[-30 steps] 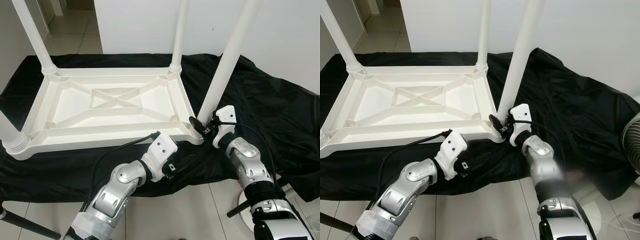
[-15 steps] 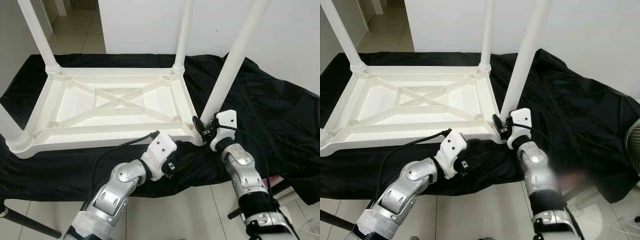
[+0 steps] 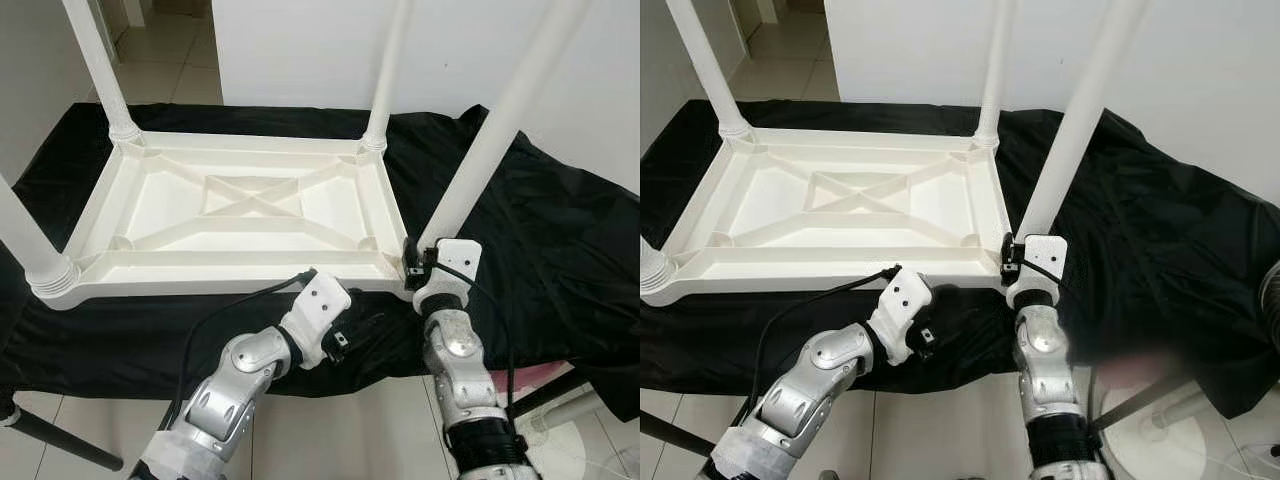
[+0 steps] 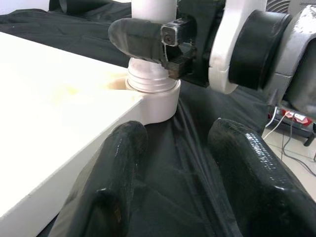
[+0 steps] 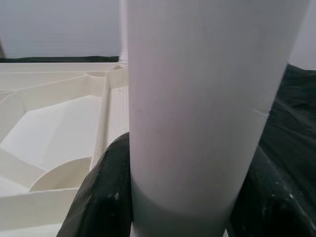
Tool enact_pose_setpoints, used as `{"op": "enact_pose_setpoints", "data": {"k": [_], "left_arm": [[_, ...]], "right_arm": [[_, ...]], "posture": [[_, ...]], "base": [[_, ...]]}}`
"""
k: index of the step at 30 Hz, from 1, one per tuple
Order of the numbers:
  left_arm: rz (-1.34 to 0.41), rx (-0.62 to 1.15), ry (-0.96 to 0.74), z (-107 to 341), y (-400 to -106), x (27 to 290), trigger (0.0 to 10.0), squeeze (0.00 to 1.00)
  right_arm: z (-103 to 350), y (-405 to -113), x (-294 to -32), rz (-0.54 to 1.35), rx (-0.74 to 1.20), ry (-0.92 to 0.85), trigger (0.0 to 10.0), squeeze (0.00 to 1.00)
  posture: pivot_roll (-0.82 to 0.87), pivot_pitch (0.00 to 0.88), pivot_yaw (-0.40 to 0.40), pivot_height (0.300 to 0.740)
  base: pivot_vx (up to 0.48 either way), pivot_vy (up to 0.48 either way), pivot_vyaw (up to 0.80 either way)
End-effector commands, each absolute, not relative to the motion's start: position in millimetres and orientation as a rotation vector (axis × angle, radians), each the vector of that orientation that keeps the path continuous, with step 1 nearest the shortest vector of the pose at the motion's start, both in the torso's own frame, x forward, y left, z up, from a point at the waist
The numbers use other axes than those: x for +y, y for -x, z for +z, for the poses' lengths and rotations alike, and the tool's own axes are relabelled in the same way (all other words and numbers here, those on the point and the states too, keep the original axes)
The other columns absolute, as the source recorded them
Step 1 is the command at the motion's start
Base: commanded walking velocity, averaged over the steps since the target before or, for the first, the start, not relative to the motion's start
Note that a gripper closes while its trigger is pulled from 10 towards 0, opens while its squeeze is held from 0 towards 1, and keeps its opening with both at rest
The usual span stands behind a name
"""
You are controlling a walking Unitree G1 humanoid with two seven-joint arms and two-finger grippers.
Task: Building children table
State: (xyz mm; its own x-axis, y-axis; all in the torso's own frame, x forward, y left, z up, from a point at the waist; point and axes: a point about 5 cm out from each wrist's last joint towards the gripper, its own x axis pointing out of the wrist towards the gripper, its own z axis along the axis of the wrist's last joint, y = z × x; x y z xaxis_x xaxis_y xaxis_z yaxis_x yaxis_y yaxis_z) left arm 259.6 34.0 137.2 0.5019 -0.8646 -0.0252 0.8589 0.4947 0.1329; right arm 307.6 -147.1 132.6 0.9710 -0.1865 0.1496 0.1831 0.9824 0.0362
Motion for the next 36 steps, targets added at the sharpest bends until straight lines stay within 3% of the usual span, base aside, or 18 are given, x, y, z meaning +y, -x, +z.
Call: {"op": "enact_pose_setpoints", "data": {"k": [1, 5, 12, 13, 14, 15, 26, 27, 28, 36], "left_arm": [[-1.062, -0.059, -0.140, 139.2, -259.6, 31.7, 10.0, 0.00], [-1.054, -0.061, -0.146, 139.4, -260.9, 32.9, 10.0, 0.00], [-1.021, -0.075, -0.168, 142.8, -266.9, 32.9, 10.0, 0.00], [-1.011, -0.076, -0.167, 143.8, -268.7, 33.0, 10.0, 0.00], [-1.004, -0.075, -0.166, 144.3, -269.6, 32.7, 10.0, 0.00], [-0.999, -0.076, -0.169, 144.1, -269.6, 32.0, 10.0, 0.00], [-1.012, -0.063, -0.176, 143.5, -269.7, 32.0, 10.0, 0.00], [-1.012, -0.064, -0.176, 143.9, -270.4, 32.2, 10.0, 0.00], [-1.012, -0.064, -0.175, 144.2, -270.6, 32.2, 10.0, 0.00], [-1.038, -0.054, -0.168, 142.7, -267.1, 31.2, 10.0, 0.00]], "right_arm": [[109.1, -299.9, -160.5, -0.287, -0.042, -0.021, 10.0, 0.00], [110.6, -301.8, -149.6, -0.278, -0.043, -0.070, 10.0, 0.00], [115.4, -304.7, -154.9, -0.294, -0.068, -0.058, 10.0, 0.00], [117.4, -305.9, -155.3, -0.289, -0.077, -0.066, 10.0, 0.09], [119.7, -306.6, -156.4, -0.277, -0.090, -0.077, 10.0, 0.09], [122.3, -307.5, -157.7, -0.255, -0.106, -0.094, 10.0, 1.00], [127.2, -307.3, -167.8, -0.040, -0.165, -0.076, 10.0, 1.00], [128.0, -307.0, -170.1, 0.011, -0.170, -0.072, 10.0, 0.44], [128.4, -307.1, -172.0, 0.058, -0.169, -0.059, 10.0, 0.00], [132.8, -312.4, -176.9, 0.280, -0.171, -0.002, 10.0, 0.00]], "posture": [[-0.06, 0.066, -0.061, 0.740], [-0.06, 0.061, -0.049, 0.740], [-0.06, 0.057, -0.044, 0.740], [-0.06, 0.053, -0.039, 0.740], [-0.06, 0.053, -0.039, 0.740], [-0.06, 0.049, -0.038, 0.740], [-0.05, 0.039, -0.030, 0.740], [-0.05, 0.036, -0.032, 0.740], [-0.05, 0.036, -0.032, 0.740], [-0.05, 0.018, -0.025, 0.740]], "base": [[0.000, 0.000, 0.00], [0.000, 0.000, 0.00], [0.000, 0.000, 0.00], [0.000, 0.000, 0.00], [0.000, 0.000, 0.00], [0.000, 0.000, 0.00], [0.000, 0.000, 0.00], [0.000, 0.000, 0.00], [0.000, 0.000, 0.00], [0.000, 0.000, 0.00]]}}
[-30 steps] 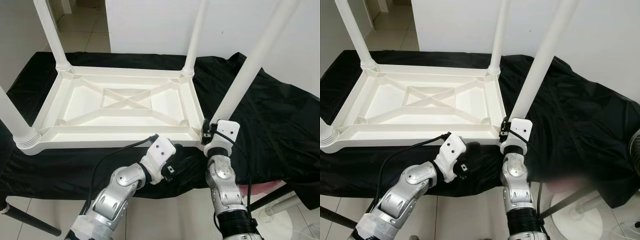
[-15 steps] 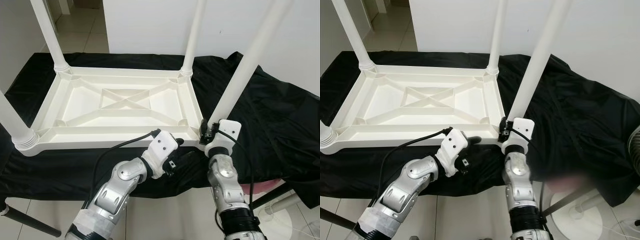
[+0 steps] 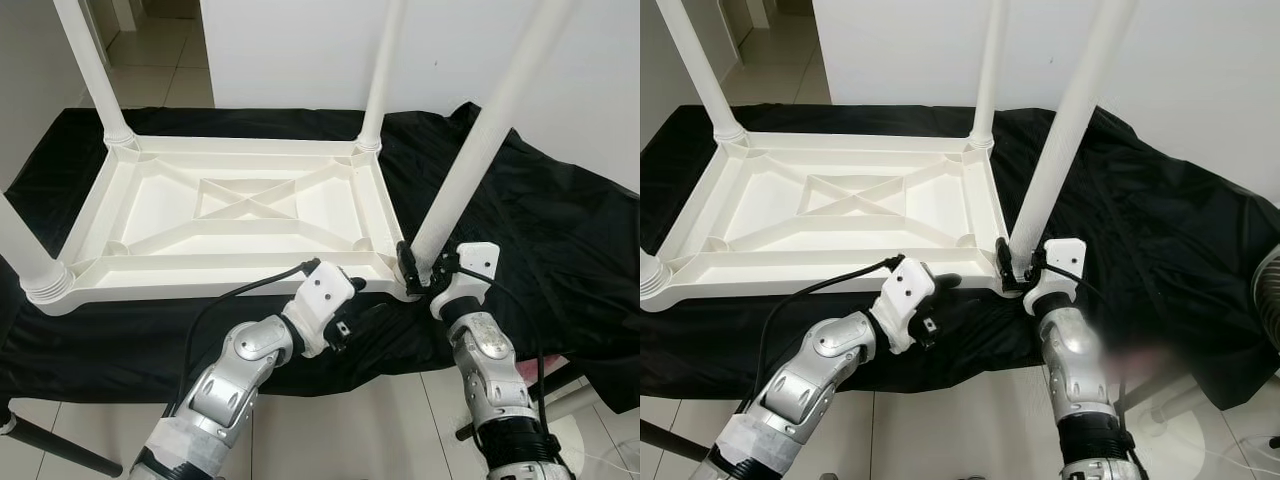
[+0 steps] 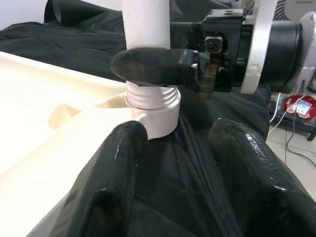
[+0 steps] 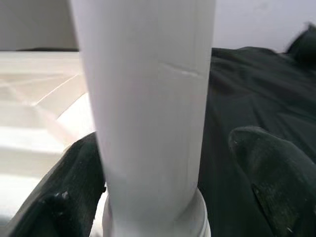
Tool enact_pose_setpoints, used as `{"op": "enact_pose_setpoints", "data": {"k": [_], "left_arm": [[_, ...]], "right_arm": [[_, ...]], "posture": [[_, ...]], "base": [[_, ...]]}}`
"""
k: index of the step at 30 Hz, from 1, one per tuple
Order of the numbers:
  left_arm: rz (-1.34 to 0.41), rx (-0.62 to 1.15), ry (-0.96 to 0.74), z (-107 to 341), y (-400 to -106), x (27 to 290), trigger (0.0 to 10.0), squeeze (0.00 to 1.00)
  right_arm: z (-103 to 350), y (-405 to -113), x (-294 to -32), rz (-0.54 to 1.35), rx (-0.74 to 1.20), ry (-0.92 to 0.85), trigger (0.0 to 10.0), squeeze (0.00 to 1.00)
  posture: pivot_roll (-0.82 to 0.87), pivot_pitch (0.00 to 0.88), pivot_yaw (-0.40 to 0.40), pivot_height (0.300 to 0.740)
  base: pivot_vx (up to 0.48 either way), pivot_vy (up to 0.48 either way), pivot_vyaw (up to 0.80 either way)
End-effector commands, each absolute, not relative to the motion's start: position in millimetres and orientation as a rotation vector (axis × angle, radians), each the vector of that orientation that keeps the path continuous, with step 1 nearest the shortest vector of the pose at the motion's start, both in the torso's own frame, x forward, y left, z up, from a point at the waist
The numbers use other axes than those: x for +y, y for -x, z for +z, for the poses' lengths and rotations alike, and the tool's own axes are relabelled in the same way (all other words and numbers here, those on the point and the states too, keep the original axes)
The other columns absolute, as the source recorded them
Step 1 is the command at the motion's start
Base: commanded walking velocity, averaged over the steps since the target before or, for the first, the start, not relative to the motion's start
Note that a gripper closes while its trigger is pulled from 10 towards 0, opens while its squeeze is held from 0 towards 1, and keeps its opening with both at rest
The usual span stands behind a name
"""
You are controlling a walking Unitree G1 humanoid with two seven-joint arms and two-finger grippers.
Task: Building children table
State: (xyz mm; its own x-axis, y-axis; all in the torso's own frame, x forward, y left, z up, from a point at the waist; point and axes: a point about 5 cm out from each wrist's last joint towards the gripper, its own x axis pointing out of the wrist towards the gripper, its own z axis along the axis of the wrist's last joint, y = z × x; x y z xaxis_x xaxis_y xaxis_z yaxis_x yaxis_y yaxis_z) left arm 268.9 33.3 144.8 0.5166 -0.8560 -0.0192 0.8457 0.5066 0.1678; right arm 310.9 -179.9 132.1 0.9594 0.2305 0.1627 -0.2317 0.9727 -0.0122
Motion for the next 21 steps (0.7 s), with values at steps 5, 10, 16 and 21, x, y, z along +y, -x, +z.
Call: {"op": "enact_pose_setpoints", "data": {"k": [5, 10, 16, 21], "left_arm": [[-1.067, -0.059, -0.179, 142.3, -263.6, 27.8, 10.0, 0.00], [-1.052, -0.064, -0.180, 143.4, -265.9, 25.5, 10.0, 0.00], [-1.029, -0.079, -0.197, 144.5, -267.6, 24.9, 10.0, 0.00], [-1.016, -0.094, -0.192, 144.7, -267.2, 23.5, 10.0, 0.00]], "right_arm": [[141.9, -324.5, -177.1, 0.446, -0.158, 0.070, 10.0, 0.00], [147.6, -336.2, -178.9, 0.545, -0.132, 0.138, 10.0, 0.00], [145.7, -339.4, -177.6, 0.626, -0.098, 0.155, 0.0, 0.00], [138.3, -336.3, -182.7, 0.661, -0.072, 0.139, 0.0, 0.00]], "posture": [[-0.04, 0.012, -0.029, 0.740], [-0.04, 0.008, -0.037, 0.740], [-0.04, 0.006, -0.055, 0.740], [-0.04, 0.011, -0.060, 0.740]], "base": [[0.000, 0.000, 0.00], [0.000, 0.000, 0.00], [0.000, 0.000, 0.00], [0.000, 0.000, 0.00]]}}
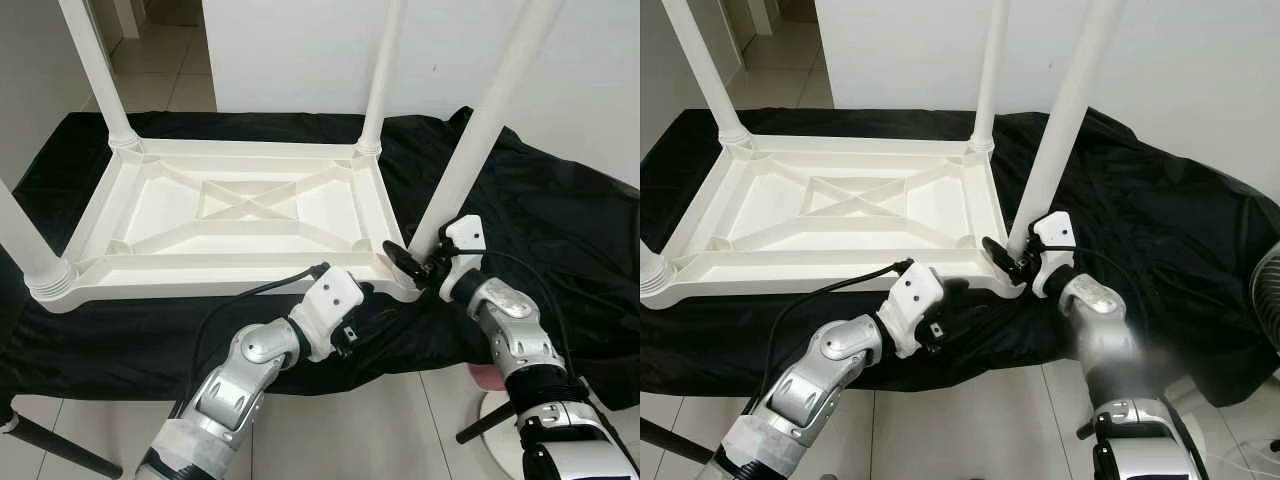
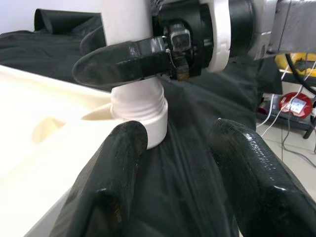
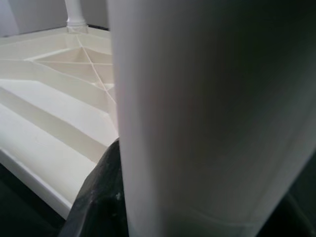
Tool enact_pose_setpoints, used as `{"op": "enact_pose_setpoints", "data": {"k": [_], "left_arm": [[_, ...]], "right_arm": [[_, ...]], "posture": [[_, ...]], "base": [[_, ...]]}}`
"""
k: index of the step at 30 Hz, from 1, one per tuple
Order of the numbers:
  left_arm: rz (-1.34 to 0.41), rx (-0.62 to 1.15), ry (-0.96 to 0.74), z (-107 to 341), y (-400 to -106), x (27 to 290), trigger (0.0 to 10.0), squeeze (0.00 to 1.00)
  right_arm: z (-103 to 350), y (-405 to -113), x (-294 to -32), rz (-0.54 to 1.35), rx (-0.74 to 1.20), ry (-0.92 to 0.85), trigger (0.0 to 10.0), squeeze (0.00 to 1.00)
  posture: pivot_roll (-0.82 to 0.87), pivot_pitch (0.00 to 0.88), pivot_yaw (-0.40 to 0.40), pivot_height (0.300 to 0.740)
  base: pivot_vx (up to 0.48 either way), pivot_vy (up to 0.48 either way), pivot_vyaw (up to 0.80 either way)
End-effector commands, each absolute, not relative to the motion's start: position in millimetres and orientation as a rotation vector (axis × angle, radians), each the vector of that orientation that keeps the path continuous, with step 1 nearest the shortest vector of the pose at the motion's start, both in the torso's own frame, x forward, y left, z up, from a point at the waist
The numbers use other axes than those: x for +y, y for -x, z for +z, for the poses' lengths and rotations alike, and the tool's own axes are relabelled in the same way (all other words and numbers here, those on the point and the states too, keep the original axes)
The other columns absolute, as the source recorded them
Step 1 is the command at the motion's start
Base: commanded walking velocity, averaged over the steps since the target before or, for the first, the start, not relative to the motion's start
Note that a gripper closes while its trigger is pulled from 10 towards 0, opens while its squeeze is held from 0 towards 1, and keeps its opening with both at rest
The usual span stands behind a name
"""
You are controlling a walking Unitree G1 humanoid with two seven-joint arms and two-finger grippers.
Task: Building children table
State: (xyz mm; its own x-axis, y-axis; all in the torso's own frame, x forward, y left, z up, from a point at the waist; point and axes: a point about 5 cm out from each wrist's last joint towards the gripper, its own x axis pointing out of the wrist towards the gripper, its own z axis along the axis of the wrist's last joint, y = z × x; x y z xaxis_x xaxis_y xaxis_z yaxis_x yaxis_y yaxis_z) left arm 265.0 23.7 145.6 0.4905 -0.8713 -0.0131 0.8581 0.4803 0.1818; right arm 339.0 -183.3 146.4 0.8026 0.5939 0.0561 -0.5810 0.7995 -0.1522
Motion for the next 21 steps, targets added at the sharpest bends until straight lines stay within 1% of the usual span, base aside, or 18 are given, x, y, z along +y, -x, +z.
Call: {"op": "enact_pose_setpoints", "data": {"k": [1, 6, 7, 8, 9, 14, 15, 16, 19, 20, 21], "left_arm": [[-1.016, -0.094, -0.192, 144.7, -267.2, 23.5, 10.0, 0.00], [-1.014, -0.113, -0.198, 145.1, -266.6, 22.7, 10.0, 0.00], [-1.012, -0.111, -0.198, 145.2, -266.9, 22.5, 10.0, 0.00], [-1.009, -0.111, -0.198, 145.3, -267.3, 22.3, 10.0, 0.00], [-1.007, -0.112, -0.198, 145.5, -267.8, 22.3, 10.0, 0.00], [-1.004, -0.116, -0.195, 145.7, -267.9, 22.8, 10.0, 0.00], [-1.006, -0.116, -0.194, 145.1, -267.2, 22.5, 10.0, 0.00], [-1.006, -0.116, -0.194, 145.1, -267.2, 22.5, 10.0, 0.00], [-1.012, -0.119, -0.197, 144.2, -266.6, 21.4, 10.0, 0.00], [-1.012, -0.119, -0.197, 144.2, -266.6, 21.4, 10.0, 0.00], [-1.013, -0.120, -0.199, 144.2, -266.5, 21.7, 10.0, 0.00]], "right_arm": [[138.3, -336.3, -182.7, 0.661, -0.072, 0.139, 0.0, 0.00], [134.2, -336.0, -187.8, 0.615, -0.062, 0.126, 0.0, 0.00], [134.3, -336.6, -189.5, 0.578, -0.068, 0.124, 0.0, 0.00], [134.5, -337.2, -190.7, 0.544, -0.070, 0.107, 3.3, 0.00], [136.0, -338.0, -190.5, 0.513, -0.081, 0.083, 10.0, 0.00], [140.3, -339.3, -187.9, 0.447, -0.109, 0.012, 10.0, 0.00], [141.9, -340.2, -184.8, 0.378, -0.123, 0.009, 10.0, 0.00], [141.9, -340.2, -184.8, 0.378, -0.123, 0.009, 10.0, 0.00], [141.4, -341.9, -175.2, 0.227, -0.120, -0.078, 10.0, 0.00], [141.4, -341.9, -175.2, 0.227, -0.120, -0.078, 10.0, 0.00], [140.2, -342.0, -172.7, 0.176, -0.112, -0.109, 10.0, 0.00]], "posture": [[-0.04, 0.011, -0.060, 0.740], [-0.05, 0.022, -0.057, 0.740], [-0.05, 0.024, -0.055, 0.740], [-0.05, 0.026, -0.055, 0.740], [-0.05, 0.028, -0.054, 0.740], [-0.06, 0.032, -0.048, 0.740], [-0.06, 0.033, -0.047, 0.740], [-0.06, 0.033, -0.047, 0.740], [-0.06, 0.035, -0.045, 0.740], [-0.06, 0.035, -0.045, 0.740], [-0.05, 0.040, -0.044, 0.740]], "base": [[0.000, 0.000, 0.00], [0.000, 0.000, 0.00], [0.000, 0.000, 0.00], [0.000, 0.000, 0.00], [0.000, 0.000, 0.00], [0.000, 0.000, 0.00], [0.000, 0.000, 0.00], [0.000, 0.000, 0.00], [0.000, 0.000, 0.00], [0.000, 0.000, 0.00], [0.000, 0.000, 0.00]]}}
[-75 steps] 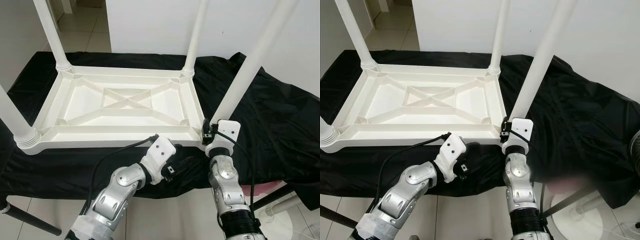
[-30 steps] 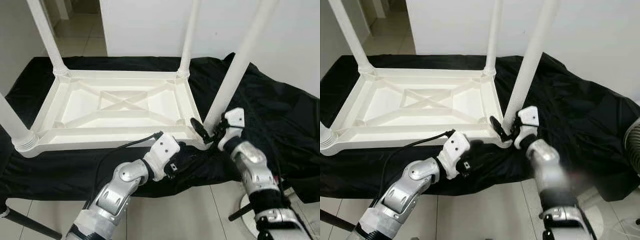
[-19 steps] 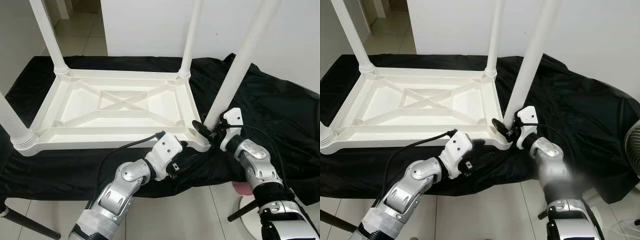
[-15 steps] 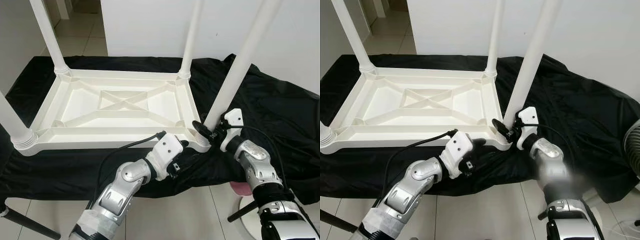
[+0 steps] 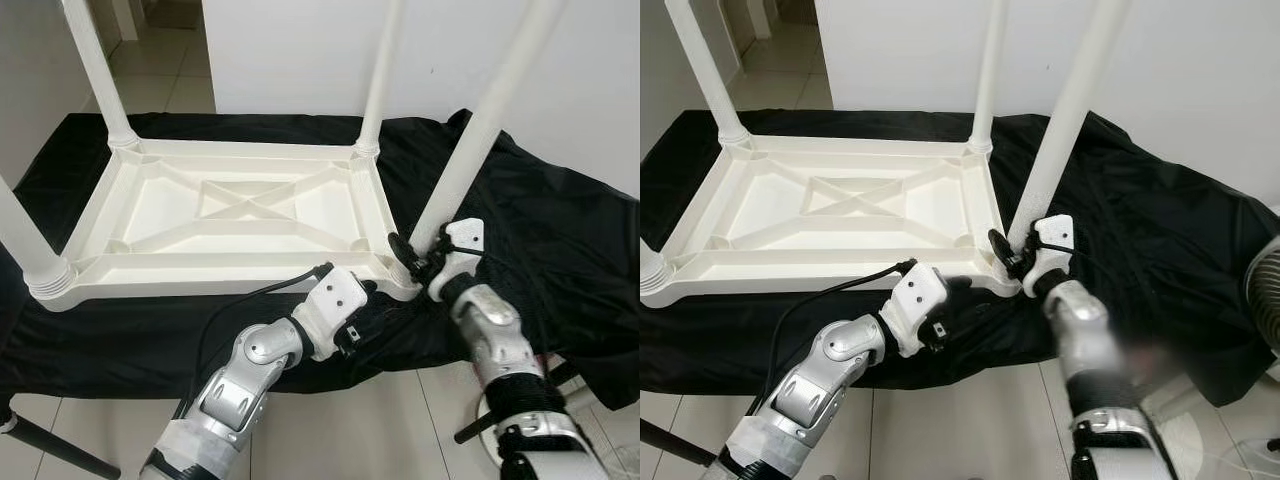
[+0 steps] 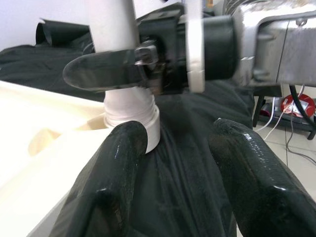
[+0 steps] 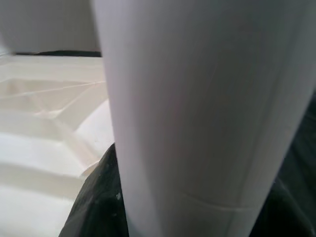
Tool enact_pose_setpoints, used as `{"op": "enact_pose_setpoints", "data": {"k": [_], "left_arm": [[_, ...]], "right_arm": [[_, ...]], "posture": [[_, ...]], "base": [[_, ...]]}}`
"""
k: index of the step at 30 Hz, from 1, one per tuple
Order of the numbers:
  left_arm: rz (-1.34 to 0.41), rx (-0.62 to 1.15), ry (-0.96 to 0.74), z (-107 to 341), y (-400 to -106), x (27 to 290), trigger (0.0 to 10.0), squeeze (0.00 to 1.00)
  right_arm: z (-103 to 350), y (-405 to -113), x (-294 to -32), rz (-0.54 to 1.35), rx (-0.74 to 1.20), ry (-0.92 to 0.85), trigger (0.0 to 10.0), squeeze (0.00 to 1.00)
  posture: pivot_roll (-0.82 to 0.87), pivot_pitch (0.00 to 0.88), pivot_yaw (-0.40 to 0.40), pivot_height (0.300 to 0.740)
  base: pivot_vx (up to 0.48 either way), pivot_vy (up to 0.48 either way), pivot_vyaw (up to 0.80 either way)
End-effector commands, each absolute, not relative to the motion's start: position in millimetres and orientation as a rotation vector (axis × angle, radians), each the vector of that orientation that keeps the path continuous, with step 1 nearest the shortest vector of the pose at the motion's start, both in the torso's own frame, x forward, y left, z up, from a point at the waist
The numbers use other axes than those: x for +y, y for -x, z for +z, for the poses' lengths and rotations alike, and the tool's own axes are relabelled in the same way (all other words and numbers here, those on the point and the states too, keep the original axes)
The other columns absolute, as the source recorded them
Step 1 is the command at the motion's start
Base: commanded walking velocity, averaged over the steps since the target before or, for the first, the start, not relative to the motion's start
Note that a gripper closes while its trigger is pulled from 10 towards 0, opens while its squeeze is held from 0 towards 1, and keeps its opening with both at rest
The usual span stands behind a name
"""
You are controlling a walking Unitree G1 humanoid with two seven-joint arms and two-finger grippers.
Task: Building children table
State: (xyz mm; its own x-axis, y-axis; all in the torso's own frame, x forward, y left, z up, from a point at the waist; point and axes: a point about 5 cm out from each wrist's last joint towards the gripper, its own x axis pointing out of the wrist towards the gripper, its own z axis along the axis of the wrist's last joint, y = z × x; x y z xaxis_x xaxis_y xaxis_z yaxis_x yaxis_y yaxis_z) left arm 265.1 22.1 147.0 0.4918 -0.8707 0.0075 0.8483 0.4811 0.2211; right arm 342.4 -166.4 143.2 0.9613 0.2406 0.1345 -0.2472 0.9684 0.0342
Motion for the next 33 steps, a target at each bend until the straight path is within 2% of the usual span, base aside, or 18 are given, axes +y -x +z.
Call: {"op": "enact_pose_setpoints", "data": {"k": [1, 6, 9, 15, 16, 23, 24, 26, 27, 33], "left_arm": [[-1.013, -0.120, -0.200, 144.3, -266.4, 21.9, 10.0, 0.00], [-1.010, -0.120, -0.198, 144.4, -266.3, 22.4, 10.0, 0.00], [-1.007, -0.128, -0.201, 145.2, -266.9, 22.1, 10.0, 0.00], [-0.998, -0.133, -0.203, 146.2, -269.4, 21.9, 10.0, 0.00], [-0.995, -0.140, -0.195, 148.1, -270.9, 20.7, 10.0, 0.00], [-1.039, -0.130, -0.159, 147.4, -264.8, 12.7, 10.0, 0.00], [-1.050, -0.129, -0.157, 146.9, -263.6, 12.2, 10.0, 0.00], [-1.056, -0.128, -0.155, 146.7, -262.9, 11.9, 10.0, 0.00], [-1.055, -0.130, -0.152, 146.9, -263.4, 12.5, 10.0, 0.00], [-1.051, -0.135, -0.134, 148.2, -264.1, 13.1, 10.0, 0.00]], "right_arm": [[139.3, -342.0, -171.4, 0.144, -0.107, -0.125, 10.0, 0.00], [139.9, -339.3, -164.8, 0.041, -0.120, -0.161, 10.0, 0.00], [138.0, -333.1, -156.3, -0.059, -0.123, -0.103, 10.0, 0.00], [131.5, -329.3, -153.7, -0.167, -0.084, -0.105, 10.0, 0.00], [127.6, -328.3, -150.2, -0.249, -0.045, -0.101, 10.0, 0.00], [132.1, -327.9, -146.7, -0.202, -0.068, -0.117, 10.0, 0.00], [132.7, -327.2, -147.6, -0.206, -0.072, -0.108, 10.0, 0.44], [133.2, -326.7, -148.2, -0.211, -0.075, -0.101, 10.0, 0.44], [133.8, -326.6, -148.2, -0.211, -0.082, -0.102, 10.0, 1.00], [138.2, -328.7, -149.9, -0.204, -0.095, -0.102, 10.0, 1.00]], "posture": [[-0.05, 0.040, -0.044, 0.740], [-0.05, 0.042, -0.044, 0.740], [-0.05, 0.048, -0.045, 0.740], [-0.05, 0.048, -0.050, 0.740], [-0.05, 0.048, -0.049, 0.740], [-0.05, 0.046, -0.049, 0.740], [-0.05, 0.046, -0.049, 0.740], [-0.05, 0.046, -0.049, 0.740], [-0.04, 0.047, -0.051, 0.740], [-0.04, 0.050, -0.052, 0.740]], "base": [[0.000, 0.000, 0.00], [0.000, 0.000, 0.00], [0.000, 0.000, 0.00], [0.000, 0.000, 0.00], [0.000, 0.000, 0.00], [0.000, 0.000, 0.00], [0.000, 0.000, 0.00], [0.000, 0.000, 0.00], [0.000, 0.000, 0.00], [0.000, 0.000, 0.00]]}}
